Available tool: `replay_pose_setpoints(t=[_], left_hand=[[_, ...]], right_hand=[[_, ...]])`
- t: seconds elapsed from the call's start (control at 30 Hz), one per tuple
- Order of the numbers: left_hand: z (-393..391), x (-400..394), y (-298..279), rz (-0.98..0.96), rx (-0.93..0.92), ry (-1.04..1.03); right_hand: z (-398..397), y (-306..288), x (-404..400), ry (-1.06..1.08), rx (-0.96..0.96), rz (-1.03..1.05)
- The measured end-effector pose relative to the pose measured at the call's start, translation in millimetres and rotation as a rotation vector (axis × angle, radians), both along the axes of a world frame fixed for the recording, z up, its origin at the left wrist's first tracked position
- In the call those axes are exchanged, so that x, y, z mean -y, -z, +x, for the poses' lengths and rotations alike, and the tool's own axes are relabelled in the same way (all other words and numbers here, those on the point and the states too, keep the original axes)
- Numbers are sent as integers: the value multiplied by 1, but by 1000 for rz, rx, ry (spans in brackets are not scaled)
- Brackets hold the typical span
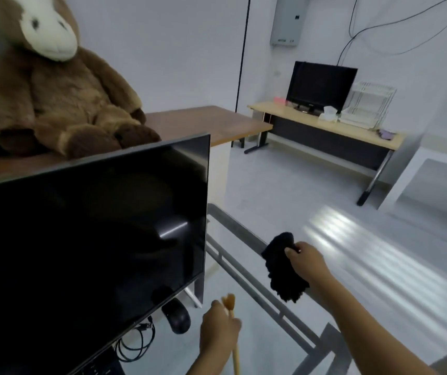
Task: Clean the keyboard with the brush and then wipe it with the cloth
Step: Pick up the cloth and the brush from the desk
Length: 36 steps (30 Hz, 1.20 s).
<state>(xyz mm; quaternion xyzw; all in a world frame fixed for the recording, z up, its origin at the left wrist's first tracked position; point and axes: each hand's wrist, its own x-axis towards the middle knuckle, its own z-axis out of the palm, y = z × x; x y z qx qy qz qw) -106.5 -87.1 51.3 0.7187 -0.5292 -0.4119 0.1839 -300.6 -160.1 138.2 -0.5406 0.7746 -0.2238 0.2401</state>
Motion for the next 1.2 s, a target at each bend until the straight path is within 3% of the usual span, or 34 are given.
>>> replay_pose_setpoints(t=[0.23, 0.4, 0.5, 0.67, 0.83, 1.03, 1.2], left_hand=[[-48, 65, -180, -320, -333, -72], [-37, 125, -294, -484, -453, -148], [-12, 166, -337, -552, -465, -278], [47, 212, -363, -598, -327, -479], [82, 227, -351, -501, -177, -566], [86, 249, -328, -355, 47, -528], [93, 260, -317, -325, 226, -482]], right_hand=[[-29, -150, 57, -35, 19, -233], [-20, -243, 110, -171, 141, -366], [2, -283, 139, -303, 120, -419], [61, -317, 174, -569, 94, -468], [101, -297, 211, -628, 345, -325], [104, -232, 270, -586, 51, -214], [98, -214, 276, -584, -266, -387]])
